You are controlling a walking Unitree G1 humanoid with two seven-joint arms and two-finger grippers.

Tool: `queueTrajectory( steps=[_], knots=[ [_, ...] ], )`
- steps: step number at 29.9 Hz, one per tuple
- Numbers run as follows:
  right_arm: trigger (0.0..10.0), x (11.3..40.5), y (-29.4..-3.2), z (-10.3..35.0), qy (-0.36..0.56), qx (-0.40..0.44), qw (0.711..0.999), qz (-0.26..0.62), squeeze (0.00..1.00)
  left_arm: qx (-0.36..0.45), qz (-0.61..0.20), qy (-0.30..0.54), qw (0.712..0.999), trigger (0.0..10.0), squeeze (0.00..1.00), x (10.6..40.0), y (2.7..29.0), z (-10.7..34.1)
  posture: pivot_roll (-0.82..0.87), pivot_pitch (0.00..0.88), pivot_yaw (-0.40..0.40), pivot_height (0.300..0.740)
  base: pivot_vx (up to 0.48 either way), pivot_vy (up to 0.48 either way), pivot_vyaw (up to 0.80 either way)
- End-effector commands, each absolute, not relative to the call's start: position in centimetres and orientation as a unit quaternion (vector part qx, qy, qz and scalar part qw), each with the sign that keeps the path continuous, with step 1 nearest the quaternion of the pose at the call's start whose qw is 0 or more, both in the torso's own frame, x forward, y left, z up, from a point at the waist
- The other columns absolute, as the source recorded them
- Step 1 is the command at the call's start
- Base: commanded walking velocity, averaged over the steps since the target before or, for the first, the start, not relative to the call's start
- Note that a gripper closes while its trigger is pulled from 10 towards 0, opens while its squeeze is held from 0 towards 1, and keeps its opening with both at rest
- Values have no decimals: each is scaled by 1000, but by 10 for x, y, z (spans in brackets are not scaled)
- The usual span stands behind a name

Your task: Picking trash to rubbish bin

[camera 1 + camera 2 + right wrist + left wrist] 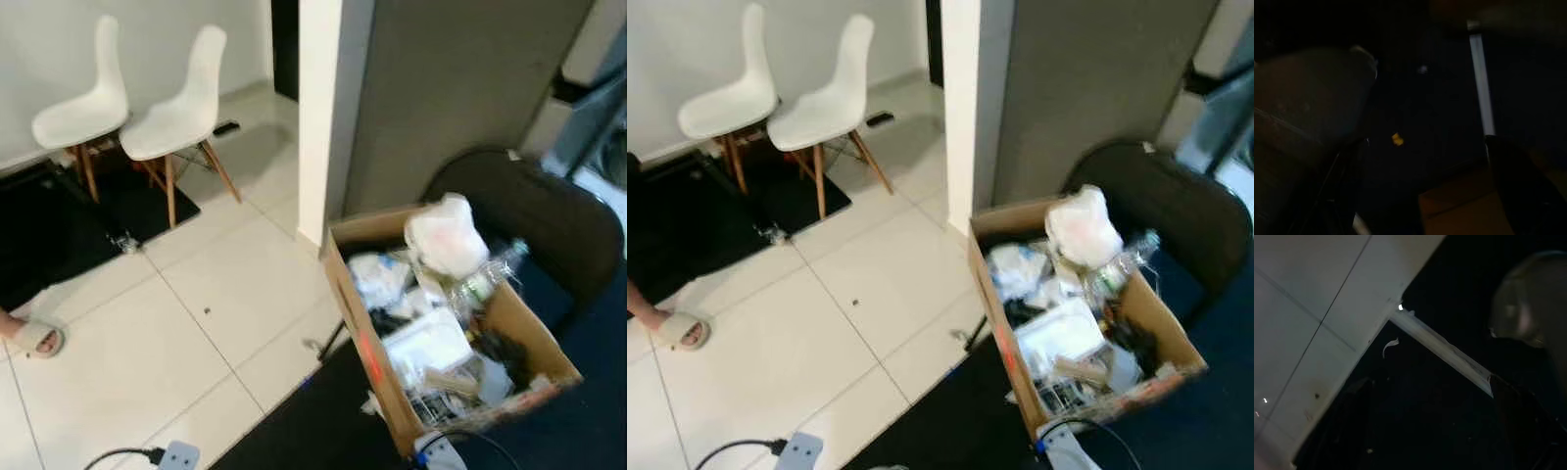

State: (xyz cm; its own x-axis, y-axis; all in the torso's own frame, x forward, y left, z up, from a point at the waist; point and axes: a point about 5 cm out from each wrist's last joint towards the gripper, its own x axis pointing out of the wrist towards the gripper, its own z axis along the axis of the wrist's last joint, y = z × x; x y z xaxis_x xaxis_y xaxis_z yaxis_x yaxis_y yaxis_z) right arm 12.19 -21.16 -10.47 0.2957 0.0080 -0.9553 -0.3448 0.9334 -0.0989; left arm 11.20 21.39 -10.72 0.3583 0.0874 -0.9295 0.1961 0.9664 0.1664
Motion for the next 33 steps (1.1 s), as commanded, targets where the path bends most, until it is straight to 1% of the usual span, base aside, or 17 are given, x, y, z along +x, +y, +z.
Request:
queueTrajectory(
  steps=[1, 23, 25, 27, 28, 33],
  knots=[
    [10000, 118, -207, -106, 586, -140, 789, 120, 0, 124, -37, 576, 807, 10000, 0, 104, 212, -110, 126, 3, -25, 740, 0, 0, 750],
    [10000, 116, -204, -108, 590, -142, 784, 129, 0, 125, -38, 574, 808, 10000, 0, 106, 211, -109, 125, 2, -17, 740, 0, 0, 750],
    [10000, 118, -204, -107, 582, -142, 792, 119, 0, 127, -38, 574, 808, 10000, 0, 106, 212, -109, 125, 2, -17, 740, 0, 0, 684],
    [10000, 119, -204, -107, 575, -137, 798, 112, 0, 128, -38, 574, 808, 10000, 0, 106, 212, -109, 125, 2, -17, 740, 0, 0, 0],
    [10000, 121, -202, -106, 569, -118, 808, 102, 0, 128, -37, 573, 808, 10000, 0, 106, 212, -109, 125, 2, -17, 740, 0, 0, 0],
    [10000, 126, -202, -105, 557, -103, 820, 86, 0, 134, -36, 572, 809, 10000, 0, 106, 214, -109, 122, 4, -12, 740, 0, 0, 0]
  ],
)
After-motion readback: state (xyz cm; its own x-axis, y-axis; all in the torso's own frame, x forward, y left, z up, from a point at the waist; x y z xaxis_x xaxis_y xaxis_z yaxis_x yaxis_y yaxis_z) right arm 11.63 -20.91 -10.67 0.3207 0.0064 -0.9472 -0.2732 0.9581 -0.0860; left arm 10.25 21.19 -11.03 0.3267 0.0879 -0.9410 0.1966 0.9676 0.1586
